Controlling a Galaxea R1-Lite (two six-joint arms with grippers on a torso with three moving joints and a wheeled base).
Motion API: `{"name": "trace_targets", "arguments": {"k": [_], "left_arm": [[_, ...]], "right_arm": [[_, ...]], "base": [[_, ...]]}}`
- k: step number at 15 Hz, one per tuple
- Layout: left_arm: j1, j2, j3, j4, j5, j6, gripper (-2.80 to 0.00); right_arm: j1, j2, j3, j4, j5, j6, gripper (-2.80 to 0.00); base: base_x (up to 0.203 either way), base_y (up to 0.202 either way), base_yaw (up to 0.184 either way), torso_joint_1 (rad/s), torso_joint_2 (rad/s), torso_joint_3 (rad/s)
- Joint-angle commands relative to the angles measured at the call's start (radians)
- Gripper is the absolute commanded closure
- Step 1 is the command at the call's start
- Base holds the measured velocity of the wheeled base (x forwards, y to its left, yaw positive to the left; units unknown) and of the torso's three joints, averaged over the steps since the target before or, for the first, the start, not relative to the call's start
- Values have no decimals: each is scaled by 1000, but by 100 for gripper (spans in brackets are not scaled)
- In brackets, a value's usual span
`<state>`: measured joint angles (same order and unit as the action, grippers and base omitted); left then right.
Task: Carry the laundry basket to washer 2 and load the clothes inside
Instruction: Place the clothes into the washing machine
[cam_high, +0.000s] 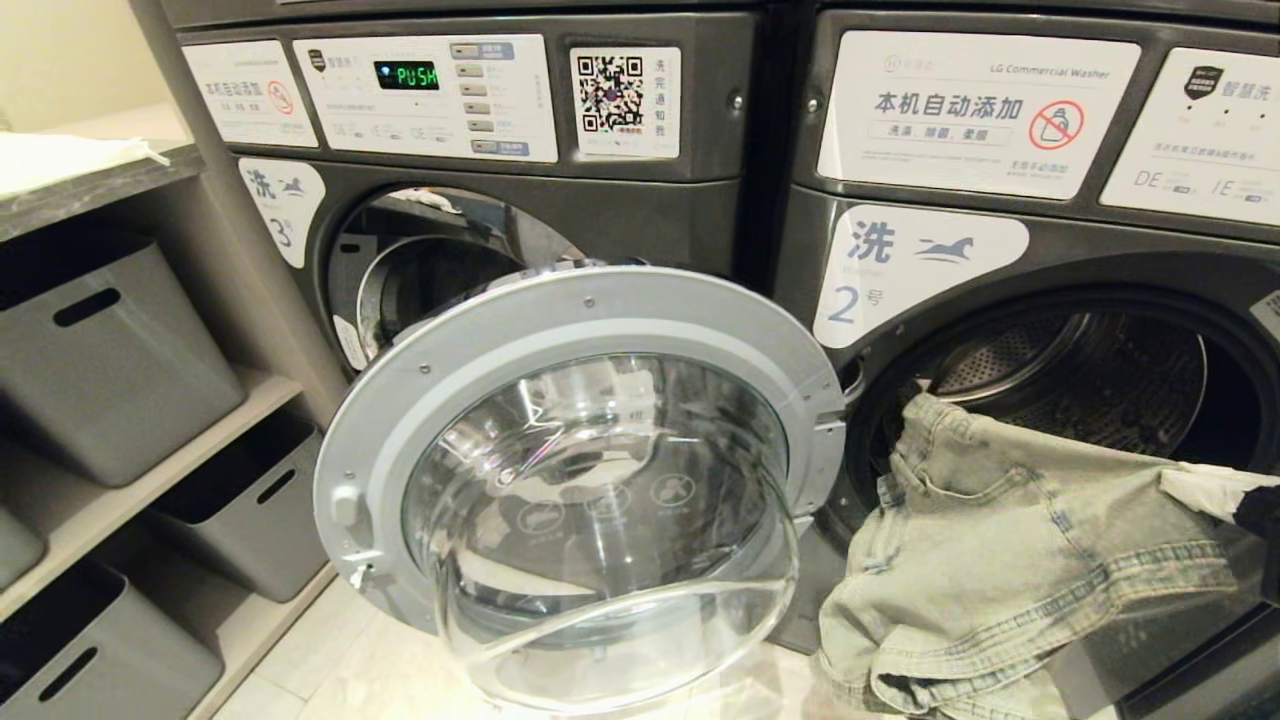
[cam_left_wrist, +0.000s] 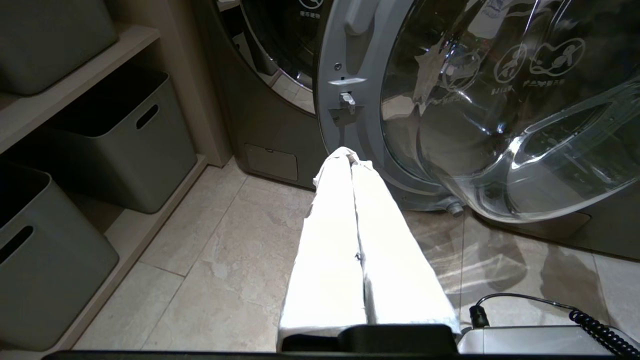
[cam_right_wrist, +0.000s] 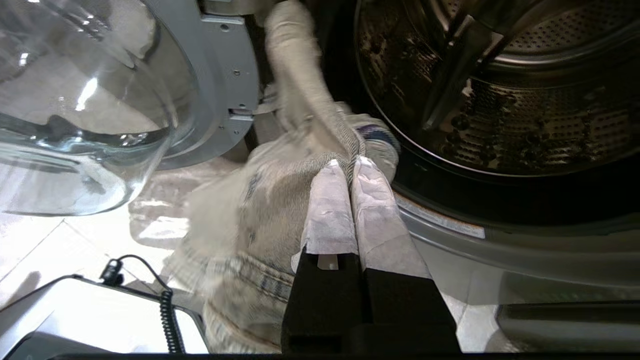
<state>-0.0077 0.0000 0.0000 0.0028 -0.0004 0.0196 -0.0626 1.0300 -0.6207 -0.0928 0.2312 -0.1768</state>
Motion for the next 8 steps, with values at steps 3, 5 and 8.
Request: {"name": "trace_targets", "arguments": {"k": [3,5,8], "left_arm": [[0,2,0,0,-1,0,0],[0,2,0,0,-1,0,0],[0,2,0,0,0,0,0]], "right_arm": [[-1,33,5,-2,-68,0,0],[-3,85,-5,-4,-108,20,0],[-6,135,-26,-4,-124,111,0]], "base": [[0,0,0,0,0,0],[0,0,0,0,0,0],[0,0,0,0,0,0]]}}
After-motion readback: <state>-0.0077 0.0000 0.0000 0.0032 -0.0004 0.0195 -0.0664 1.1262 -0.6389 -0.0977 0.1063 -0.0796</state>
